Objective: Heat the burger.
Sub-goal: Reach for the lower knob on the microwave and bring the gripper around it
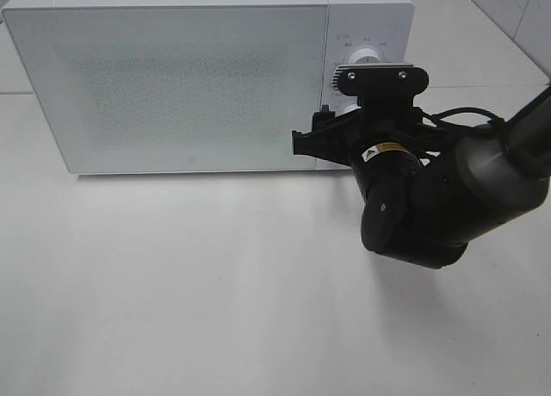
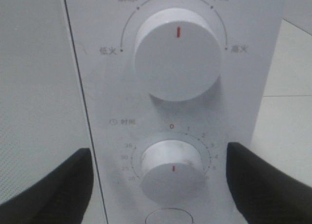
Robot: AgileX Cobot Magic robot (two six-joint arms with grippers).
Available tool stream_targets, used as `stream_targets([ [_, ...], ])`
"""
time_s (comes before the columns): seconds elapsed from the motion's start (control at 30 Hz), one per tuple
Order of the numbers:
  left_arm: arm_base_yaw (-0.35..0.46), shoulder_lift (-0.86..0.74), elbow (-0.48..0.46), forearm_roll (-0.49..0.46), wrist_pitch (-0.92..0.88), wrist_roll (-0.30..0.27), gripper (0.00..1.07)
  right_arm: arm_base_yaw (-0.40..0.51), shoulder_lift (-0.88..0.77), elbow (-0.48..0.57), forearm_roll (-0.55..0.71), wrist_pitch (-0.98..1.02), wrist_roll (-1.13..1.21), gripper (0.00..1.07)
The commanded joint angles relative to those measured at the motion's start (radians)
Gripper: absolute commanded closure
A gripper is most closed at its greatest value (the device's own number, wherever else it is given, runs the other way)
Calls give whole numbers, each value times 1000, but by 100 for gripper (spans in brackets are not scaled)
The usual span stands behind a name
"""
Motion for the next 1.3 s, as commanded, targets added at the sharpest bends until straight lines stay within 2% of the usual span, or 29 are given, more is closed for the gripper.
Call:
stream_targets([
  [0.03,1,-22,4,0,-5,0,6,-6,13,-19,-14,-1,13,35],
  [0.37,1,-22,4,3,-5,0,6,-36,77,-79,-16,3,24,35],
  [1.3,1,-22,4,6,-5,0,6,-50,37,-39,-18,30,28,35],
])
